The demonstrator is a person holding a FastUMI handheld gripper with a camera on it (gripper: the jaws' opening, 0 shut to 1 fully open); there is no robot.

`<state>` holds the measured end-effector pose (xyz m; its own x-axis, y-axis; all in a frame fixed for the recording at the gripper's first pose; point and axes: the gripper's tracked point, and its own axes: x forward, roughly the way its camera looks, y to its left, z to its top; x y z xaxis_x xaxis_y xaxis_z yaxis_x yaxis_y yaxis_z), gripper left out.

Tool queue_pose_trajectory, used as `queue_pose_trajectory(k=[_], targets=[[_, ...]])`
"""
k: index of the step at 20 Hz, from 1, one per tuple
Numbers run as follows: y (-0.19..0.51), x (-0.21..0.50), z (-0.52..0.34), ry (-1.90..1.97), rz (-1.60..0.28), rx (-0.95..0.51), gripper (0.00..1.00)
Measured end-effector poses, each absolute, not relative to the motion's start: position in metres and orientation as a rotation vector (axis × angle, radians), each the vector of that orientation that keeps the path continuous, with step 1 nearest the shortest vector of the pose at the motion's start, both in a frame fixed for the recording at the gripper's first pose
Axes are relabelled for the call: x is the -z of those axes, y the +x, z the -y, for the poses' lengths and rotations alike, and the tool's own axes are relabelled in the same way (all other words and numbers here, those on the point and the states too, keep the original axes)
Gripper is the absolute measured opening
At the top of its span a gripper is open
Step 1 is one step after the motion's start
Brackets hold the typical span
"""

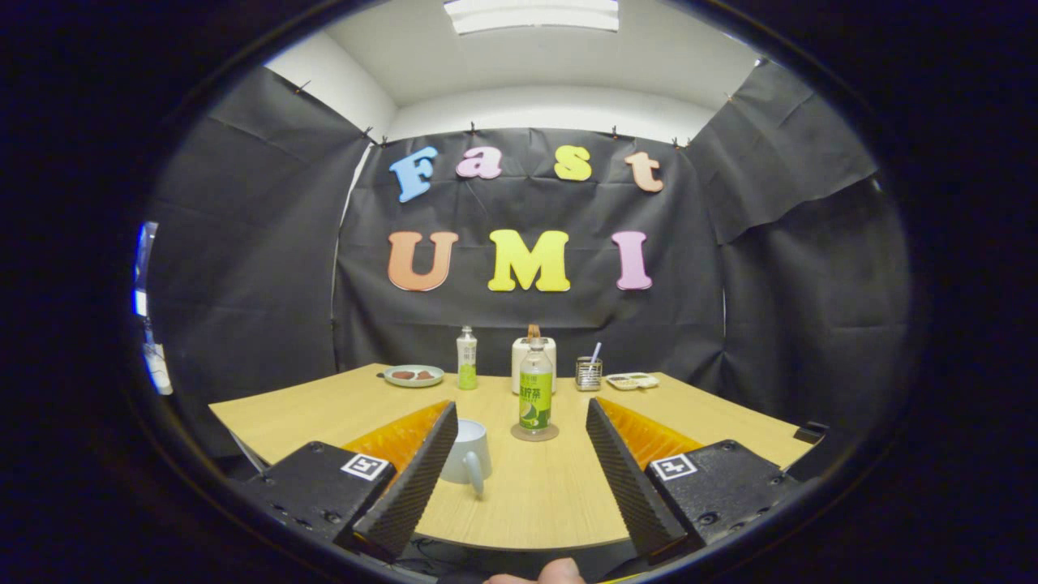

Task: Take the bottle from table, then pour the juice into the cup, finally place the bottle on the coaster

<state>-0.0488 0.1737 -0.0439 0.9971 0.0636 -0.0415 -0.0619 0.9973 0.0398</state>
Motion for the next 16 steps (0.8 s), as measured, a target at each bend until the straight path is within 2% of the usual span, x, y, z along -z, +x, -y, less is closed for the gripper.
queue_pose_trajectory(k=[6,16], targets=[[-0.049,0.061,-0.183,-0.053,-0.035,-0.055,1.0],[-0.055,0.058,-0.172,0.021,-0.004,-0.023,1.0]])
